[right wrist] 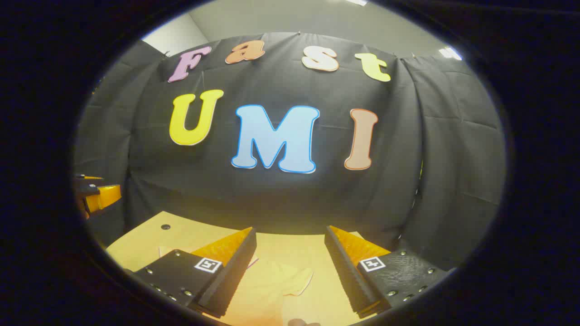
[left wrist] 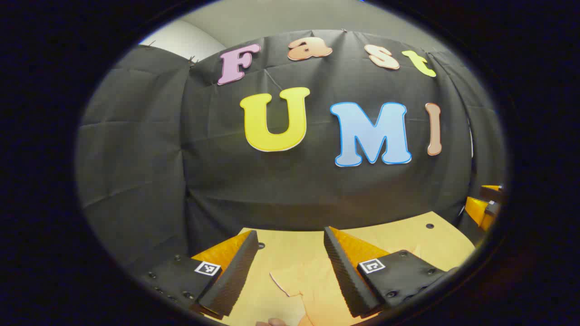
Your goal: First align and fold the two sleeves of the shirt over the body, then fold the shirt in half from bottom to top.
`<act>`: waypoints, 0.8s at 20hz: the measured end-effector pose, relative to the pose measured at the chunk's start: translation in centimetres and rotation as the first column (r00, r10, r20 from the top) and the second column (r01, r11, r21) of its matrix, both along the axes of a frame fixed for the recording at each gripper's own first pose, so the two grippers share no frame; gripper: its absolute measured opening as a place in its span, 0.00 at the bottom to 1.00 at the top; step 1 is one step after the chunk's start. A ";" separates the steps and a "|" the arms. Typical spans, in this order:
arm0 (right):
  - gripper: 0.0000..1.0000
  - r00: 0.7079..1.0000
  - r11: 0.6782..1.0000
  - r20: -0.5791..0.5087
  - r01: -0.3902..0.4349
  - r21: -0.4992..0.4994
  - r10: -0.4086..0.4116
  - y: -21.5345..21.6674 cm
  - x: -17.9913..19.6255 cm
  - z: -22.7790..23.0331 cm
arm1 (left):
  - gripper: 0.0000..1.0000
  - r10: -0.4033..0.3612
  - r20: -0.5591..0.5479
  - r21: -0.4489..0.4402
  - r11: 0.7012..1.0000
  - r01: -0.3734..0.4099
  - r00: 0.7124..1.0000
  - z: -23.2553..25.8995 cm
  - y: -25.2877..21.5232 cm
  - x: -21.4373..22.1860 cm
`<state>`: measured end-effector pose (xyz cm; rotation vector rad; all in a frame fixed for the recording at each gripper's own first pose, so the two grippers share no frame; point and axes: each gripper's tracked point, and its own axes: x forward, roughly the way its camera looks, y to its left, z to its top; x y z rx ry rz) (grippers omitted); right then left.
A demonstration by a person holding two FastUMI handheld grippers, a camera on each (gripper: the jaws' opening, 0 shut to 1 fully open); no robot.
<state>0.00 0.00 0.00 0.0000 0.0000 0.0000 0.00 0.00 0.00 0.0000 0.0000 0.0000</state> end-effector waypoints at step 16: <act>0.95 0.997 0.999 -0.076 0.002 0.047 0.002 -0.8 2.5 -2.5 | 0.96 0.001 0.024 0.035 0.999 -0.002 1.000 1.0 0.6 1.1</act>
